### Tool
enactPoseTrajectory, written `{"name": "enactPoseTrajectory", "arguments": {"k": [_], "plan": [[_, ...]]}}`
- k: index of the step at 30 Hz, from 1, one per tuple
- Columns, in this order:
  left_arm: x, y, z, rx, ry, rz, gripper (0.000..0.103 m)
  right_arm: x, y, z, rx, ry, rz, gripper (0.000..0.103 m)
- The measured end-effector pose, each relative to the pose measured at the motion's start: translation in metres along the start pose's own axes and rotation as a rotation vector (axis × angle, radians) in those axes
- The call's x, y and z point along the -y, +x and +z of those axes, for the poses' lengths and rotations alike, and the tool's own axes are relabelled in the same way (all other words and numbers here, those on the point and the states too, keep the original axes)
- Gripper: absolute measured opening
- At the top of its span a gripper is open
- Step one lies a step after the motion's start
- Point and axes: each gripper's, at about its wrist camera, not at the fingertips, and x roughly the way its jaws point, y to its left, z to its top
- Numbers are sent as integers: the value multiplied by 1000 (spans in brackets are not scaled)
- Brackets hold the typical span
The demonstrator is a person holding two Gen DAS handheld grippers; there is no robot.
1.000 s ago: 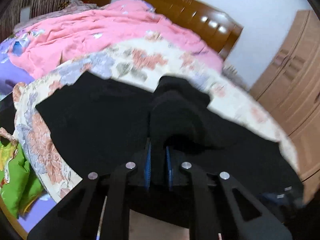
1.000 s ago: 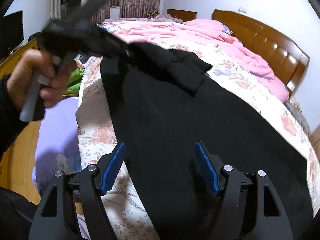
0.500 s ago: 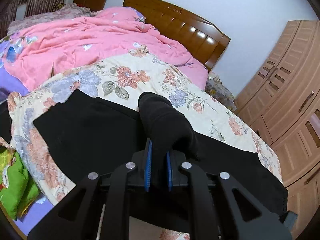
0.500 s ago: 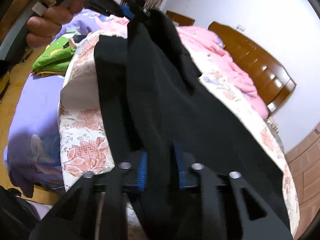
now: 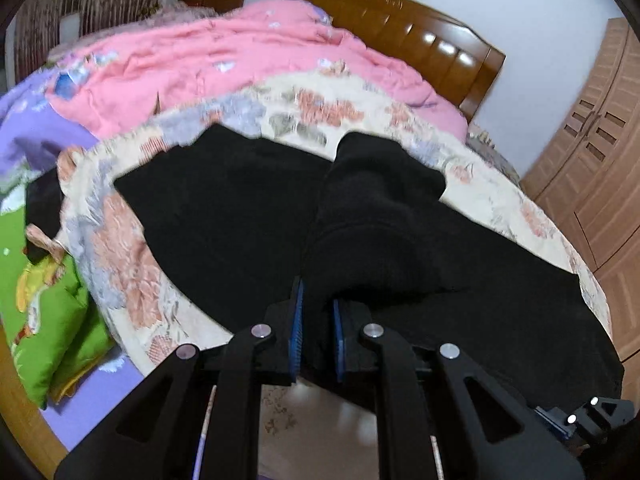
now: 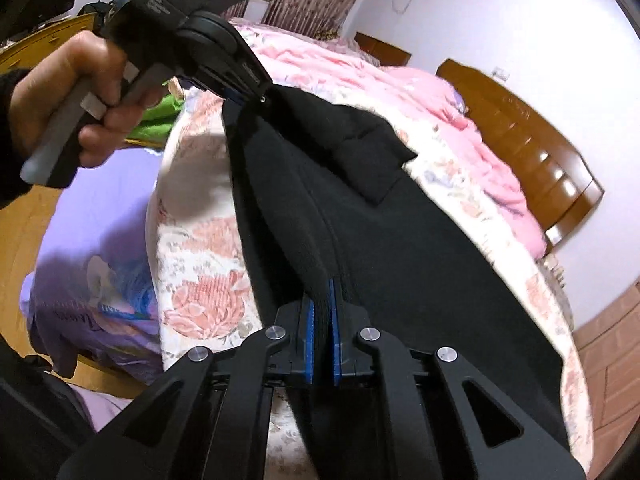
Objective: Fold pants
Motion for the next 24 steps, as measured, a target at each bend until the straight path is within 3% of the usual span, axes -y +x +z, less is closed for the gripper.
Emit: {"name": "enactPoseTrajectory", "arguments": {"k": [4,7,8,9,10,11,12,14,15,18,22,24], "plan": [[4,11,-10,-28,27,73,12,-8,15,-11,-45,-8,51,9],[1,16,-15,-30,20,91,18,-11,12,-11,-44,-27,75,24],[3,15,-14,-22,36,120,29,-11,11,-10,-54,-27,87,44],[4,13,-13,-16,46,146,47,-9,10,-9,-64,-16,131,60],[3,10,-12,-6,55,200,58,-5,5,-9,-64,14,215,77],[2,6,-10,4,55,247,74,0,-3,-9,-33,40,265,77],[1,1,-9,20,54,282,78,4,-10,-9,-8,60,272,77],[6,-17,-6,75,88,350,78,27,-19,-9,22,154,259,77],[11,-21,-4,92,114,351,78,38,-20,-11,32,191,253,77],[51,-34,-2,178,322,249,78,77,-12,-20,20,312,179,77],[112,-10,-14,144,726,294,79,105,-5,-28,5,388,112,78],[122,7,-19,101,837,328,78,110,-5,-32,7,418,109,79]]}}
